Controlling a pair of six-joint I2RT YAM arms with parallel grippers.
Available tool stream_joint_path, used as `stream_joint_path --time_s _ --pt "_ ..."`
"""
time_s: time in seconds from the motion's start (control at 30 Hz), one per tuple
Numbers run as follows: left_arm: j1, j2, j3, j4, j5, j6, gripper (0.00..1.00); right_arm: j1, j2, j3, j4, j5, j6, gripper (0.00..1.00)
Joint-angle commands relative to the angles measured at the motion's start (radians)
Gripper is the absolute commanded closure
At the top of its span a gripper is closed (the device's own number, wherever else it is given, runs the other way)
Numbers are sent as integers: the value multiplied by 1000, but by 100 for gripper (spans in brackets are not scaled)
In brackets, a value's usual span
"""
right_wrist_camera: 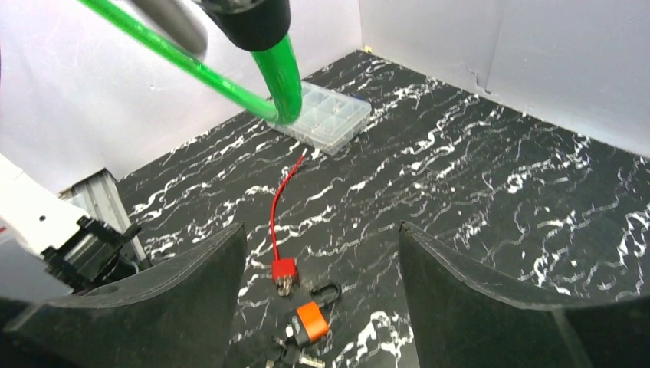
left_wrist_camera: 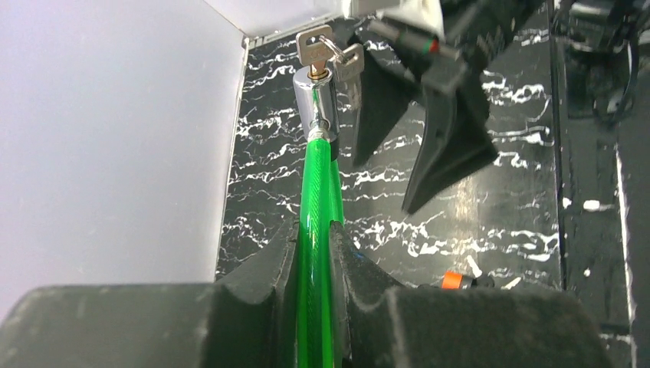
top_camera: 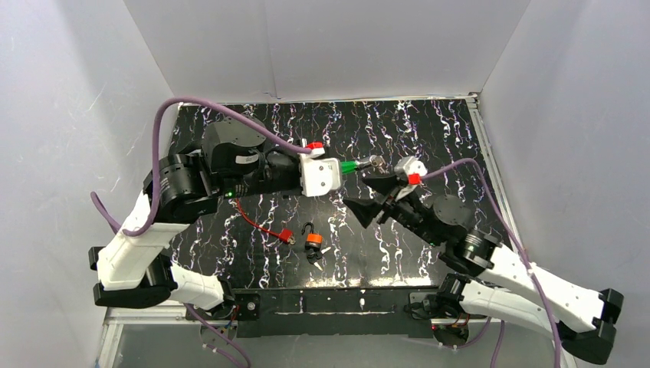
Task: Unlock with the key
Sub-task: Unlock the lock.
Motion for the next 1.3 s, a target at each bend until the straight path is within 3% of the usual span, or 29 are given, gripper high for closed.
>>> stream_joint_path --time_s 0.0,0.13,0.33,0.4,0.5,0.63,0.73,0.77,1.0,1.27 --pt "0 -27 13 121 8 -105 100 -3 80 18 373 -29 -45 21" --pt "14 -34 -7 168 -12 -173 100 1 129 -20 566 -23 -46 23" --pt "27 -39 -19 187 -19 -196 100 4 131 -23 609 -3 -64 27" --pt "27 -40 -23 189 -14 -207 100 4 134 -25 631 15 -67 36" --pt "28 -37 -19 197 -7 -227 100 4 151 -15 654 48 -77 60" --pt "28 -27 12 194 14 -241 100 4 181 7 640 73 -91 74" --pt "28 -20 29 185 39 -252 100 4 192 11 653 118 -97 96" --pt "28 -17 33 182 47 -252 100 4 193 8 666 145 -94 99" --pt "29 -21 35 200 -7 -230 100 4 146 -37 697 344 -80 99" --pt "29 -18 89 204 -5 -245 100 -5 73 -114 660 444 -53 99"
